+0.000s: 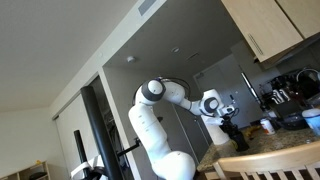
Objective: Move the coffee mug forward then backwards.
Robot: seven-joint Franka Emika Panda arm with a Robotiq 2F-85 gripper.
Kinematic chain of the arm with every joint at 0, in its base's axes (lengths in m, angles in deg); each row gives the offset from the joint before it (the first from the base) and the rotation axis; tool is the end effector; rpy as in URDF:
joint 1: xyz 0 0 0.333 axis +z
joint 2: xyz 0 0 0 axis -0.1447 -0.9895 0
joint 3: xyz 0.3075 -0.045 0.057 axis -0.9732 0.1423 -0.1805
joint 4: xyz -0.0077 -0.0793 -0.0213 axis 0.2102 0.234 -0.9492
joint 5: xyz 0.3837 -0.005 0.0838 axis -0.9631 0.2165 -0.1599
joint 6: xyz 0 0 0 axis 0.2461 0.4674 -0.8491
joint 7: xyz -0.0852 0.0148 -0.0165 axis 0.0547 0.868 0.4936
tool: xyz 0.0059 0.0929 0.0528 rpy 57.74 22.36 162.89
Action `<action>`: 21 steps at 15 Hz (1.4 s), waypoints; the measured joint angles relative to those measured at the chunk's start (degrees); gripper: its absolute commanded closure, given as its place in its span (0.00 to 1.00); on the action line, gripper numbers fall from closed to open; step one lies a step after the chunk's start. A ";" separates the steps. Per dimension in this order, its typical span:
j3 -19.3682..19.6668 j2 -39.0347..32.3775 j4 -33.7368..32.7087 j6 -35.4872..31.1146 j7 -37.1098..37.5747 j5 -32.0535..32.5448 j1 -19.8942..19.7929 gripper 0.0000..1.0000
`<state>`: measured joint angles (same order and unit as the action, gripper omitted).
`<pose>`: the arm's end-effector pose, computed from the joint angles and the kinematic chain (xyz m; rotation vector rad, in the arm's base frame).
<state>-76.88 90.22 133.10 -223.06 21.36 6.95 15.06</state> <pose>0.4778 0.0755 0.4025 -3.0137 0.1131 -0.2233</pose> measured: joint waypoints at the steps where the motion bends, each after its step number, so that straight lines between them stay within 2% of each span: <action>1: 0.21 0.00 -0.17 0.35 0.00 0.00 -0.29 0.22; 4: 0.26 0.00 -0.46 0.86 0.03 0.01 -0.95 0.02; 5: 0.26 0.00 -0.54 0.92 0.03 0.01 -1.12 0.00; 17: -0.12 2.59 -1.56 -1.15 1.82 2.14 -1.21 0.00; 18: -0.12 2.56 -1.64 -0.36 1.38 1.62 -1.16 0.00; 21: 0.01 0.69 -3.40 7.57 -3.46 -1.64 -1.05 0.00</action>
<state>-76.87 90.91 129.70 -215.49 17.90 5.31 14.00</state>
